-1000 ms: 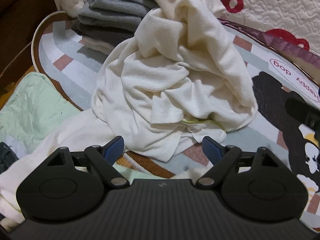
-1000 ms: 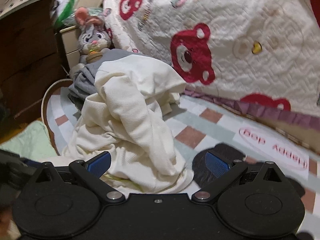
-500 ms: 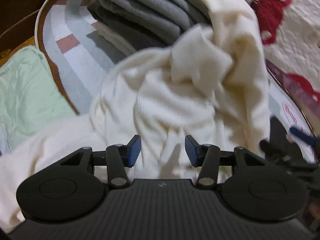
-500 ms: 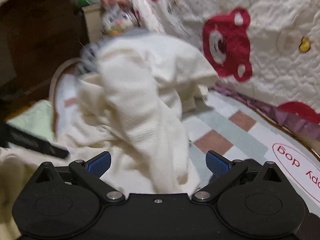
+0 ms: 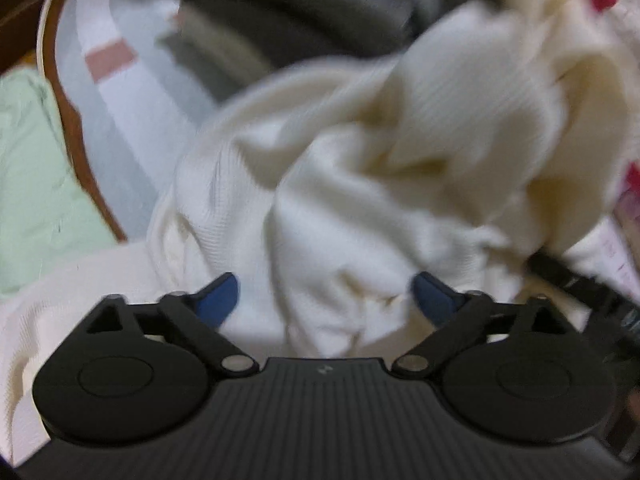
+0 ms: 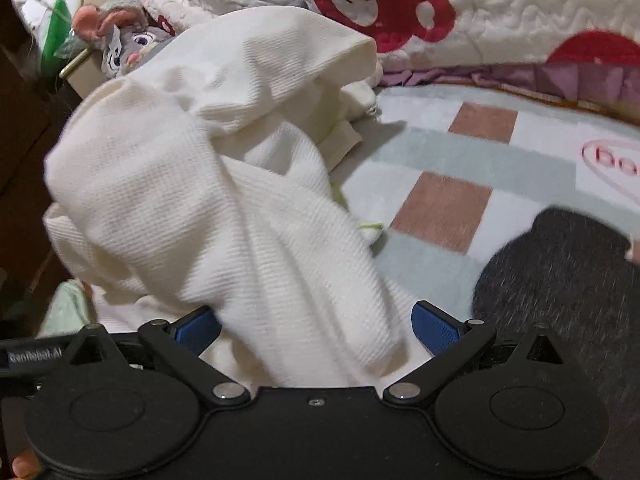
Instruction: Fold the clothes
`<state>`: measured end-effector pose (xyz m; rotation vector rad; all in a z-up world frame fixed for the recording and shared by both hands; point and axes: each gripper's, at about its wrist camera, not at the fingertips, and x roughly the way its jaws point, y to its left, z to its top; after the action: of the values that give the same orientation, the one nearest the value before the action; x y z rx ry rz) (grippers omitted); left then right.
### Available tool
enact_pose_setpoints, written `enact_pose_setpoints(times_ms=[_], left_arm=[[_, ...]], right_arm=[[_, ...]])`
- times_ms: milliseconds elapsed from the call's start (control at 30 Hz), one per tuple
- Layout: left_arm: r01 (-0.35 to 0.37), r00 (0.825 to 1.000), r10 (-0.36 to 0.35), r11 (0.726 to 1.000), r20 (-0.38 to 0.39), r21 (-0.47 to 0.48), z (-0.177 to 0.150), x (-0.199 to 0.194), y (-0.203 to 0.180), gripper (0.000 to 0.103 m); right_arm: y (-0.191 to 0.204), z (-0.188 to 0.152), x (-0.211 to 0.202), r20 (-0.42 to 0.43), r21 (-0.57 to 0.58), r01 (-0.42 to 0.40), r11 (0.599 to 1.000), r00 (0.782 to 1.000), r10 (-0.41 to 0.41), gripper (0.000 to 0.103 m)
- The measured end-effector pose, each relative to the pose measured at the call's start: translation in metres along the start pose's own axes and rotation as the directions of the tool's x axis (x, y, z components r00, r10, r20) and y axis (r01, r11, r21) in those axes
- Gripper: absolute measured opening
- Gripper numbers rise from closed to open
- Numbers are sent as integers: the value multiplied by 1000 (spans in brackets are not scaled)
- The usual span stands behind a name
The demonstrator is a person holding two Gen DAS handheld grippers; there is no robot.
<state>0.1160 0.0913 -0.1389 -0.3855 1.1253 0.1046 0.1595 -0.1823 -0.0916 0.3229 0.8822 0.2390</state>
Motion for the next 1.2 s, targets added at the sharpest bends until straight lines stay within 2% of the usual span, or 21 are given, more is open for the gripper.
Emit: enact_pose_setpoints(times_ms=[100, 200, 267, 300, 333, 433, 500, 533, 633, 700, 767, 800, 833, 900, 933, 1000, 1067, 1133, 1200], left_arm=[[44, 999, -46, 995, -14, -89, 0, 6, 14, 98], [67, 998, -66, 994, 4, -81, -2, 5, 13, 91], [94, 996, -93, 992, 11, -86, -4, 4, 14, 65], [108, 994, -107, 990, 15, -88, -5, 3, 15, 64], [122, 993, -121, 988, 19, -94, -6, 3, 16, 57], [171, 985, -168, 974, 31, -148, -9, 0, 27, 47], [196, 981, -192, 969, 42, -152, -11, -4, 28, 39], [210, 977, -205, 967, 48, -146, -13, -7, 26, 31], [261, 965, -255, 959, 64, -107, -17, -22, 18, 25], [309, 950, -304, 948, 73, -69, -21, -37, 9, 25], [359, 931, -356, 933, 77, -23, -22, -54, 3, 24], [389, 919, -387, 921, 76, -5, -22, -62, 0, 22], [446, 893, -445, 895, 69, -6, -22, -68, -2, 22], [592, 804, -591, 806, 65, 3, -23, -86, -7, 21], [632, 773, -632, 775, 59, 18, -24, -94, -14, 21], [686, 725, -689, 725, 24, 62, -31, -104, -32, 21], [735, 676, -736, 673, -20, 79, -39, -108, -49, 19], [779, 627, -776, 623, -66, 74, -50, -110, -65, 18], [813, 582, -806, 579, -110, 59, -59, -109, -75, 18]], right_arm=[[-11, 0, 11, -32, 59, -7, 998, 999, 9, 102], [-10, -6, 13, -48, 111, -88, 990, 994, 94, 103], [-10, -10, 14, -56, 146, -141, 979, 987, 150, 103], [-10, -11, 15, -59, 164, -166, 972, 982, 178, 99], [-10, -13, 15, -62, 181, -192, 965, 977, 206, 97], [-9, -19, 17, -69, 232, -266, 935, 955, 289, 77], [0, -23, 14, -98, 199, -287, 937, 946, 310, 40], [6, -26, 13, -111, 170, -289, 942, 944, 309, 37], [22, -32, -3, -89, 87, -306, 948, 946, 313, 30], [25, -34, -19, -65, 85, -355, 931, 930, 361, 29], [26, -34, -42, -26, 87, -418, 904, 906, 421, 29], [25, -35, -61, 10, 78, -432, 899, 902, 432, 29], [24, -35, -80, 45, 69, -445, 893, 896, 443, 29], [23, -35, -117, 116, 50, -470, 881, 879, 462, 28], [21, -35, -136, 150, 41, -481, 876, 869, 470, 28], [11, -31, -175, 217, 40, -478, 877, 861, 459, 27], [3, -32, -210, 251, 38, -455, 890, 866, 432, 27], [-2, -31, -230, 271, 32, -414, 910, 880, 391, 27], [-7, -40, -245, 290, 66, -420, 905, 876, 385, 27]])
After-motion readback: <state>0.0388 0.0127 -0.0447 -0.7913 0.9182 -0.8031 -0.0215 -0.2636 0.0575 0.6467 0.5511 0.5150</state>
